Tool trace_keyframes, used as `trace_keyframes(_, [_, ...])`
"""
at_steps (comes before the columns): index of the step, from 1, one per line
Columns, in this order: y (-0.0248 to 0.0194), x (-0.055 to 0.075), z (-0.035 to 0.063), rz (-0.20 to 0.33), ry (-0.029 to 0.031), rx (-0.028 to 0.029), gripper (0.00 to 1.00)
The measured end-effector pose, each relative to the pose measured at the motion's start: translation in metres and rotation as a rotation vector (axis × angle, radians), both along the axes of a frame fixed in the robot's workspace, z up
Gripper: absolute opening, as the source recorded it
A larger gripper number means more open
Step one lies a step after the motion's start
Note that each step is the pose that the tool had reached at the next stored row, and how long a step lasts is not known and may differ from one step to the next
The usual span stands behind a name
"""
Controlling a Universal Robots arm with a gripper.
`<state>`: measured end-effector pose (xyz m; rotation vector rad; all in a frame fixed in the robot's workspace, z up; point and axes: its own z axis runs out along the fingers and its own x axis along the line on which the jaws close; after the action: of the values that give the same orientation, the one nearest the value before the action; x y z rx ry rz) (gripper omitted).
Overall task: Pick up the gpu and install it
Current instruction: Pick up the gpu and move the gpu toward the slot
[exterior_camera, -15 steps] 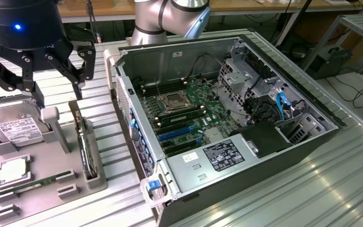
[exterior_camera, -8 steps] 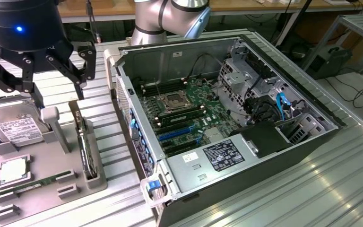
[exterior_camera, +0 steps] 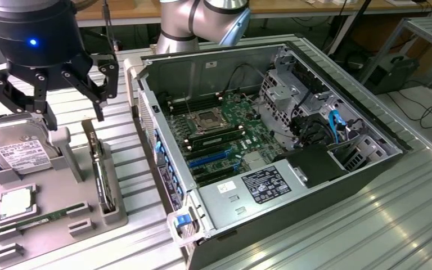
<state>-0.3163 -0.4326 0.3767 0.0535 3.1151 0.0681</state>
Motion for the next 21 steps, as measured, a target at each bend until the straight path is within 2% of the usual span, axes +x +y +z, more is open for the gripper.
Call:
trace_keyframes(6, [0.0004, 0.000, -0.0103, 0.000, 0.0001, -0.0001, 0.66])
trace_keyframes(21, [0.0004, 0.000, -0.0187, 0.000, 0.0002, -0.0006, 0.66])
